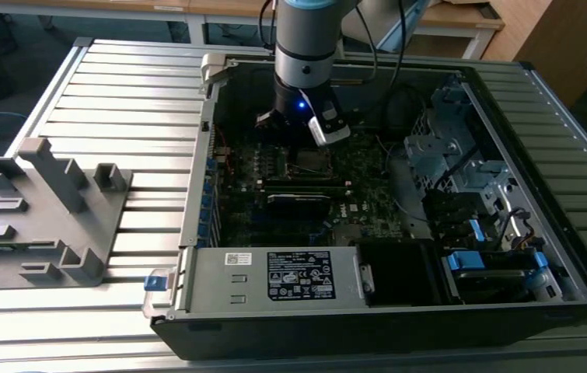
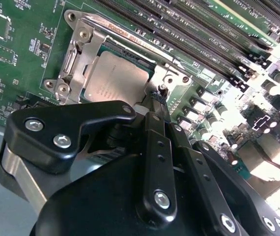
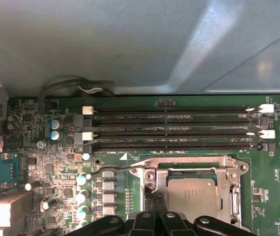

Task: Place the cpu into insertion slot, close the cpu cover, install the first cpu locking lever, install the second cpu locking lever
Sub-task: 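Close the cpu cover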

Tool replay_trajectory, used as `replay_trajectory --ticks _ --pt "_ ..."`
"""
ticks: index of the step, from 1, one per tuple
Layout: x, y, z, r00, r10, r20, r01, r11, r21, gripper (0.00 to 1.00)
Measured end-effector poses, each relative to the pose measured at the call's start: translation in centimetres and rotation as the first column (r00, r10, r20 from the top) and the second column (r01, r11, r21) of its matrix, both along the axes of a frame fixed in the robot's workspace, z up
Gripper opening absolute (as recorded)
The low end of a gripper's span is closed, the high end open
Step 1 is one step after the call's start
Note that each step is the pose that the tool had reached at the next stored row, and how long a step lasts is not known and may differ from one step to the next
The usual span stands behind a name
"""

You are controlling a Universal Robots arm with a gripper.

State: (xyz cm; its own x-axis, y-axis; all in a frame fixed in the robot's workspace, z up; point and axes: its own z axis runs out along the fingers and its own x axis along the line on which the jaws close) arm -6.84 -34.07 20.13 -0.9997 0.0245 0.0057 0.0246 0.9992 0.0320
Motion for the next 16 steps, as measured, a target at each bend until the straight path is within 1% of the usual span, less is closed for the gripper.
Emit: replay_trajectory --ticks 5,11,16 --pt "0.00 0.00 -0.09 0.9996 0.028 0.0000 -0.028 0.9996 -0.0001 0.11" --pt "-0.05 0.00 -0.27 0.9994 0.035 0.0000 -0.035 0.9994 -0.0006 0.11" --pt "-0.05 0.00 -0.28 0.9994 0.035 0.0000 -0.035 0.9994 -0.0009 0.11"
